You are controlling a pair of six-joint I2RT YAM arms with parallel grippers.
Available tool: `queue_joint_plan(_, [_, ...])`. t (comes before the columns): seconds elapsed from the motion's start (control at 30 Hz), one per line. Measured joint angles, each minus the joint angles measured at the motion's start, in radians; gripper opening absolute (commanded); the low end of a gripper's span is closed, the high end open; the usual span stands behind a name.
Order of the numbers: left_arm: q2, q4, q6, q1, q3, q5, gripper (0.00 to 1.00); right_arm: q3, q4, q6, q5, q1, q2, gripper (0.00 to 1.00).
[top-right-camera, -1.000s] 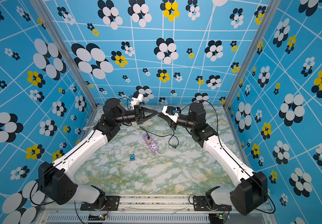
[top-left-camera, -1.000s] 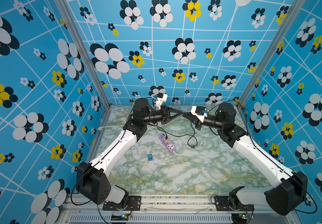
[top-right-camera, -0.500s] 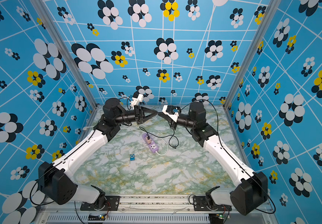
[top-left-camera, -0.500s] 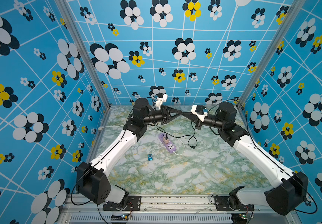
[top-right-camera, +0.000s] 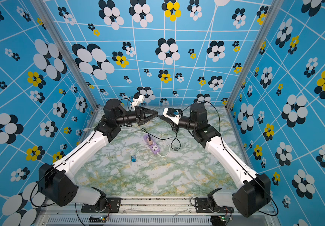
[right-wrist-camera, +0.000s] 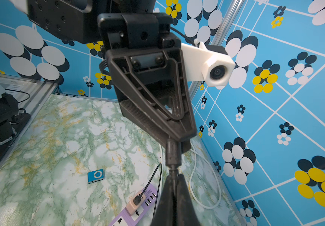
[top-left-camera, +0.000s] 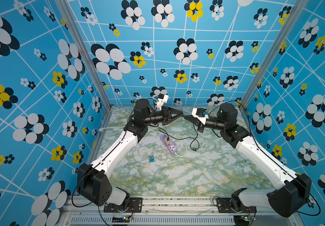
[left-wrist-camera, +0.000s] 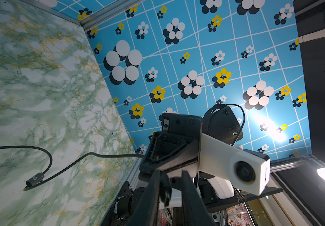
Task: Charge mp3
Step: Pick up the charging cable from the center of the board.
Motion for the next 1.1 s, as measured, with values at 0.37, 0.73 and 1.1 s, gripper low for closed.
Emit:
queue_joint_plan(0.37, [0.000,0.006,-0.015,0.000,0.000,0.023,0.11,0.009,0.000,0.000,0.000,0.000,0.000,0.00])
queue_joint_plan(0.73, [0.014,0.064,-0.053,0.005,-0.002,0.033,0.00,0.000,0.063,0.043,-0.008,0.000,-0.001,0.26])
queue_joint_plan(1.1, [0.014,0.112,-0.078,0.005,-0.002,0.038,0.00,-0.003,0.166,0.105,-0.018,0.000,-0.001,0.24])
